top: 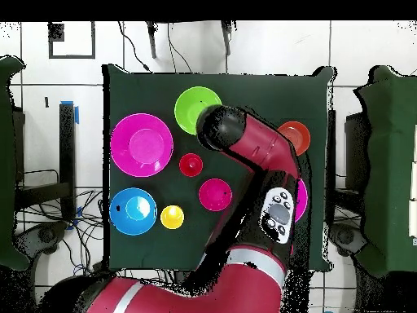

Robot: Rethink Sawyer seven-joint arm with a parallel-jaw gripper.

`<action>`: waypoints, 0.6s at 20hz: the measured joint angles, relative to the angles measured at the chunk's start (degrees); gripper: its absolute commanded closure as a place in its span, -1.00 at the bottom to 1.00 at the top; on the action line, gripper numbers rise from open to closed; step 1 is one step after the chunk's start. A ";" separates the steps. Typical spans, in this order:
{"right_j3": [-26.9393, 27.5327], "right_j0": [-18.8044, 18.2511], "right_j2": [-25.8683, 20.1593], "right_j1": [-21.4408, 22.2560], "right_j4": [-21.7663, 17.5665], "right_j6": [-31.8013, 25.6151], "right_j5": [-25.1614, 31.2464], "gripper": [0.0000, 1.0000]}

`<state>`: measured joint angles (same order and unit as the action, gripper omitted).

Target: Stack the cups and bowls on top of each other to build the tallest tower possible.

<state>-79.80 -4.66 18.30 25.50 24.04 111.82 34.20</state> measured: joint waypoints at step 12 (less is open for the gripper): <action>-11.41 -0.78 -0.07 5.84 -1.93 0.00 0.00 -1.00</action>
<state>-91.21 -5.44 18.24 31.35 22.11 111.82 34.20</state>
